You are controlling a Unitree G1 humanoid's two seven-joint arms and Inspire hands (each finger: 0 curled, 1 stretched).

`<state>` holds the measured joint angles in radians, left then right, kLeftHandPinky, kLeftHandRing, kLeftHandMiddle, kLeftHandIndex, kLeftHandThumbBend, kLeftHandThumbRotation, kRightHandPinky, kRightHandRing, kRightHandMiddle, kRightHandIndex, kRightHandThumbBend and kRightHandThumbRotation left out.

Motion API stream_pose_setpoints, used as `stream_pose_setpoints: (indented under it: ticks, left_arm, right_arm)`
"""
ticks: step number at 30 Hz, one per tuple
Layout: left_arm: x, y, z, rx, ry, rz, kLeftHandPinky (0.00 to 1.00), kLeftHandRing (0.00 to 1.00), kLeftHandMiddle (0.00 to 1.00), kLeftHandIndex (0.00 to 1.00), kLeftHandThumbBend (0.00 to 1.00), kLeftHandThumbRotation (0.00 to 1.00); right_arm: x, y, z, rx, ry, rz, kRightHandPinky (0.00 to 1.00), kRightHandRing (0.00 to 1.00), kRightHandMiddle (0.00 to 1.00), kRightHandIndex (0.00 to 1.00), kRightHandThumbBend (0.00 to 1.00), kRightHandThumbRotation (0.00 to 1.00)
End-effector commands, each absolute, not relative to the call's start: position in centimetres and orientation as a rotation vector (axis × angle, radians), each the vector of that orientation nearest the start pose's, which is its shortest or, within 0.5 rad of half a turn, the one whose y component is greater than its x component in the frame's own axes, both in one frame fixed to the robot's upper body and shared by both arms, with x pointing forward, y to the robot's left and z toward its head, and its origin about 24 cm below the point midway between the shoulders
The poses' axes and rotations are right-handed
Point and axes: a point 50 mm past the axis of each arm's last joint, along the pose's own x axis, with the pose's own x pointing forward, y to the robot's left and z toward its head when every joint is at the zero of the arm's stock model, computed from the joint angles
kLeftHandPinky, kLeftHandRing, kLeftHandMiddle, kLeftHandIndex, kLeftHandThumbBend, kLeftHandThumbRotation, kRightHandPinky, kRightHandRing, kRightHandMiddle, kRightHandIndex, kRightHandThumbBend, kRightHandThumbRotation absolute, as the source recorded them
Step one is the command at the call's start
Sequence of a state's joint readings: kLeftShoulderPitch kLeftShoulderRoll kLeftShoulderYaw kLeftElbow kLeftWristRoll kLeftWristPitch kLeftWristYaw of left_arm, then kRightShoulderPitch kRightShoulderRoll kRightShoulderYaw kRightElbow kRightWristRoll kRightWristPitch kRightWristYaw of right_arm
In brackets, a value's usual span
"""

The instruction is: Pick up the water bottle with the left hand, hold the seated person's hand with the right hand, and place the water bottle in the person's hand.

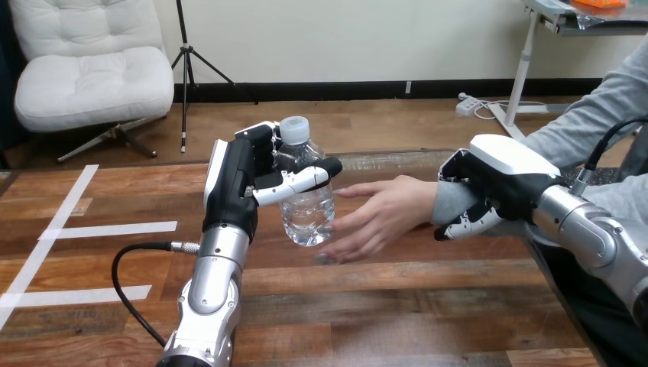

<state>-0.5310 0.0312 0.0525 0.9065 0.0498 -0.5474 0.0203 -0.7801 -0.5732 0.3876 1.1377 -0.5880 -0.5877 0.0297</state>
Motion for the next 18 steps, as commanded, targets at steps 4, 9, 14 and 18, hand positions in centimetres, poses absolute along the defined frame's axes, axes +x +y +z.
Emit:
stream_pose_setpoints:
  ticks: [4, 9, 14, 18]
  left_arm:
    - [35.14, 12.14, 7.76, 0.079, -0.301, -0.101, 0.32, 0.36, 0.4, 0.4, 0.66, 0.0]
    - [35.13, 12.15, 7.78, 0.084, -0.304, -0.1, 0.32, 0.36, 0.4, 0.4, 0.66, 0.0]
    - [35.14, 12.16, 7.77, 0.079, -0.302, -0.101, 0.32, 0.36, 0.4, 0.4, 0.66, 0.0]
    - [35.15, 12.14, 7.76, 0.074, -0.3, -0.103, 0.32, 0.36, 0.4, 0.4, 0.66, 0.0]
  right_arm:
    - [38.18, -19.24, 12.66, -1.209, -0.287, 0.405, 0.23, 0.27, 0.33, 0.33, 0.64, 0.0]
    - [38.2, -18.93, 12.72, -1.205, -0.302, 0.409, 0.22, 0.26, 0.32, 0.33, 0.65, 0.0]
    - [38.24, -18.65, 12.76, -1.207, -0.312, 0.414, 0.21, 0.25, 0.31, 0.33, 0.66, 0.0]
    - [38.29, -18.47, 12.78, -1.21, -0.315, 0.417, 0.21, 0.25, 0.31, 0.33, 0.66, 0.0]
